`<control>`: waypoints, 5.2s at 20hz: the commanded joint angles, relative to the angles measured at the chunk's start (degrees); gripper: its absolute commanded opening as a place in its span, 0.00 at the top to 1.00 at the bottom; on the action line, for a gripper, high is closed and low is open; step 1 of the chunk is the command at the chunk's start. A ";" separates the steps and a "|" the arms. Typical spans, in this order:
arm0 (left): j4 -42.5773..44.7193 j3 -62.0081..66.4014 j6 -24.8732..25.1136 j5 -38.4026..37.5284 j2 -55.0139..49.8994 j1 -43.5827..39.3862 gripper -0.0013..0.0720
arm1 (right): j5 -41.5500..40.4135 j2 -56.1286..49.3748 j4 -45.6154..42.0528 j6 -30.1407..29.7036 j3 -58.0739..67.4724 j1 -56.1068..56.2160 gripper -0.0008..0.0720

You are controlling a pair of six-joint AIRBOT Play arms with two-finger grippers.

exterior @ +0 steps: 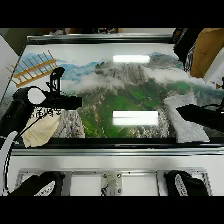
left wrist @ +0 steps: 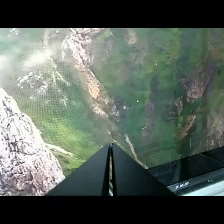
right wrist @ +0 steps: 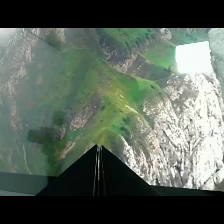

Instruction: Fold the clothes and pants, and hang the long-sleeved shirts on hangers.

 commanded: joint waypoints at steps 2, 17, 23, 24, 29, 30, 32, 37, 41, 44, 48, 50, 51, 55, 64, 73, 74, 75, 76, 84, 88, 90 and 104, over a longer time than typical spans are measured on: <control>0.02 0.00 0.02 0.02 0.00 -0.02 0.97 | 0.00 -0.02 0.02 0.02 -0.02 0.02 0.97; 16.35 3.26 4.09 6.78 -1.68 4.55 0.01 | 0.00 -0.02 0.00 0.02 -0.02 0.02 0.97; 31.95 11.30 1.55 6.93 -17.11 14.53 0.01 | 0.00 -0.02 0.02 0.02 -0.02 0.02 0.97; 33.09 12.33 1.38 6.82 -20.06 15.56 0.01 | 0.00 -0.02 0.00 0.02 -0.02 0.02 0.97; 33.48 15.67 -2.36 4.44 -31.80 17.94 0.01 | 0.02 -0.02 0.02 0.02 -0.02 0.02 0.97; 33.44 16.22 -2.45 3.21 -33.44 17.92 0.01 | 0.00 -0.02 0.02 0.02 -0.02 0.02 0.97; 33.46 17.40 -2.51 0.52 -36.11 17.75 0.01 | 0.00 -0.02 0.02 0.02 -0.02 0.02 0.97; 31.61 22.12 -6.88 -3.54 -34.75 16.92 0.97 | 0.00 -0.02 0.02 0.02 -0.02 0.02 0.97; 19.39 31.63 -1.99 -1.49 -25.86 8.48 0.98 | 0.00 -0.04 0.02 0.02 -0.02 0.02 0.97; 10.36 38.38 6.69 -1.25 -21.77 -2.82 0.97 | -0.02 -0.04 0.07 0.02 -0.02 0.02 0.97; 9.03 46.99 16.33 -2.12 -20.72 -18.29 0.97 | -0.02 -0.04 0.09 0.04 -0.02 0.02 0.97; 9.05 48.52 19.23 -2.16 -20.72 -22.86 0.97 | 0.02 -0.04 1.55 0.04 -0.02 0.02 0.97; 9.05 47.98 19.52 -2.14 -20.72 -24.06 0.97 | 0.07 -0.02 1.55 0.04 -0.02 0.02 0.97; 8.72 38.01 19.47 -0.52 -22.12 -25.92 0.97 | -0.02 -0.04 1.55 0.04 -0.02 0.02 0.97; 10.64 30.95 1.88 -4.85 -24.92 -18.25 0.05 | 0.02 -0.07 1.51 0.02 -0.02 0.02 0.97; -13.51 0.50 -6.99 2.69 -20.92 8.70 0.06 | 0.00 -0.07 1.57 0.04 -0.02 0.02 0.97; -16.55 -1.36 -5.81 3.17 -22.14 8.76 0.06 | 0.02 -0.07 1.57 0.04 -0.02 0.02 0.97; -19.17 -2.69 -4.44 3.56 -23.54 8.31 0.06 | 0.04 -0.07 1.86 0.04 -0.02 0.02 0.97; -20.87 -3.43 -3.23 3.52 -24.83 7.43 0.06 | 0.02 -0.07 2.43 0.04 -0.02 0.02 0.97; -20.98 -3.48 -2.34 3.89 -29.75 -4.09 0.06 | 0.02 -0.02 3.50 0.07 -0.02 0.02 0.97; -20.96 -3.45 -2.34 6.40 -29.86 -6.73 0.70 | 0.02 -0.04 3.48 0.07 -0.02 0.02 0.97; -20.57 -3.10 -1.75 7.45 -29.20 -5.84 0.97 | 0.02 -0.17 3.45 0.46 0.02 0.02 0.97; -0.44 20.70 -0.13 -1.05 -18.10 20.33 0.97 | -14.69 -41.40 -0.63 -8.15 12.33 7.50 0.22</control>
